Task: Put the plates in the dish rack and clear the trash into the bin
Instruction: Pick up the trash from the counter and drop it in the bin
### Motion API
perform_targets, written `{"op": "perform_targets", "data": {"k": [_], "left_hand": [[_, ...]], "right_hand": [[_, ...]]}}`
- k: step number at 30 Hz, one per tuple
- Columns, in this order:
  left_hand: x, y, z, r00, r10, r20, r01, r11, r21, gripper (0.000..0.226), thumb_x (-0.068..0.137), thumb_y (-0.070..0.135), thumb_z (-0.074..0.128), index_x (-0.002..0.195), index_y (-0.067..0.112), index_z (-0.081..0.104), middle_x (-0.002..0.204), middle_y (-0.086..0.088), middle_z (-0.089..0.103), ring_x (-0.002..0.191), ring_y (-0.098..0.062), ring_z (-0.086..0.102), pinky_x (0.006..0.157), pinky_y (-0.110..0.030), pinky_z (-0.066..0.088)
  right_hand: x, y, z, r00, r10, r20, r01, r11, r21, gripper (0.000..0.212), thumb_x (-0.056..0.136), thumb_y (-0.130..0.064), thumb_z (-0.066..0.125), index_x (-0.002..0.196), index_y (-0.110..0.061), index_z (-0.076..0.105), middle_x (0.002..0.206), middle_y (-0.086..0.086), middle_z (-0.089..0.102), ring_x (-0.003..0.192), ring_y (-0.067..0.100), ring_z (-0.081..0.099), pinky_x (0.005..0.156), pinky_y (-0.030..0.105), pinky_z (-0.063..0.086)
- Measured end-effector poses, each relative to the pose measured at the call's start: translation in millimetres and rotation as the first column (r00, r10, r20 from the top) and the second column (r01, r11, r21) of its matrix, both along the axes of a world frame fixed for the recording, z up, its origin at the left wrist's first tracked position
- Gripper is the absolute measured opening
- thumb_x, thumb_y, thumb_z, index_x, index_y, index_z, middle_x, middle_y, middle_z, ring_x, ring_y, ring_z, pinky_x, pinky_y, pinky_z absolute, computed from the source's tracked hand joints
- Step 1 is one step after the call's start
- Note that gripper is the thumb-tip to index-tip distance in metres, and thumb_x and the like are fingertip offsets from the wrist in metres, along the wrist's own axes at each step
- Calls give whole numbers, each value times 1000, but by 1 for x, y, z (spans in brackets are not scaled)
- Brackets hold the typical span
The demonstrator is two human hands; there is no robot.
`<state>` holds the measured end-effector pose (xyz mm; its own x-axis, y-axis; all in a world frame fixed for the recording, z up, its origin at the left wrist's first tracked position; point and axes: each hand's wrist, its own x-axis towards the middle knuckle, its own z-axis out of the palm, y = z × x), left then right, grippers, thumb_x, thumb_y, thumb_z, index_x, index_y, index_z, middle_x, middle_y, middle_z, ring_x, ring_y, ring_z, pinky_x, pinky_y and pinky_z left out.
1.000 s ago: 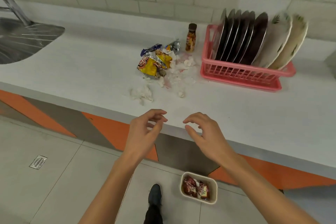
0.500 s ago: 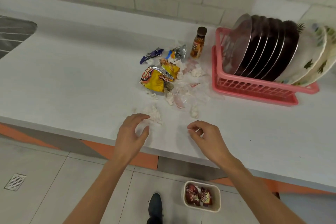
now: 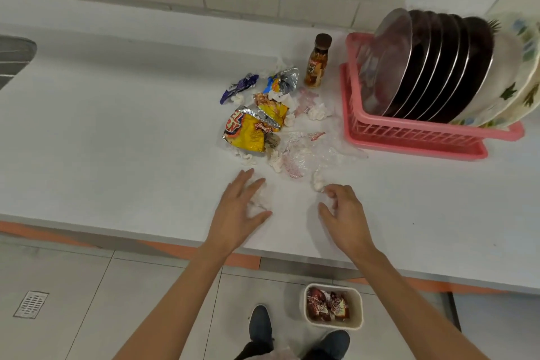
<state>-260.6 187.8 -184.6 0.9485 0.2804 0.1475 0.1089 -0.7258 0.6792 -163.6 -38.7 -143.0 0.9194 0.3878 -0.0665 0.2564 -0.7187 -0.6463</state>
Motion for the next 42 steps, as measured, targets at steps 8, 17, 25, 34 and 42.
{"op": "perform_targets", "data": {"k": [8,17,25,34,42], "left_hand": [[15,0,-10,991,11,134,-26,994,108,18,84,19,60,101,19,66,110,4,62,98,-21,55,83,-38,45],[25,-2,-1,999,31,39,-33,999,30,42,88,22,34,116,19,65,106,0,53,97,-20,53,86,-36,42],[26,-1,1,992,65,109,-45,982,-183,27,88,15,37,83,14,63,89,4,50,79,-10,52,73,-27,42],[27,4,18,956,291,-27,-245,748,-617,34,83,11,45,56,19,64,69,-5,67,53,-14,49,54,-27,39],[36,17,27,943,331,-26,-294,796,-529,30,79,9,45,61,15,68,54,8,60,55,-8,52,58,-27,39]], "right_hand": [[23,22,1,991,-119,-60,115,992,-59,49,92,-35,59,137,-18,47,123,0,48,105,19,56,79,29,43],[35,38,-2,988,-147,-48,144,988,-49,36,88,-33,67,120,-20,60,106,-4,55,93,14,56,75,29,44],[30,26,-9,995,-92,-45,93,995,21,18,85,-23,71,102,-18,66,93,-5,56,80,8,54,69,19,40],[9,10,-4,980,-70,-184,114,963,244,13,93,-6,58,99,-17,55,81,-3,65,63,5,58,57,24,46],[-15,48,-6,949,278,-149,-257,955,148,23,99,-10,46,113,-15,64,99,0,52,86,11,49,73,17,34]]}}
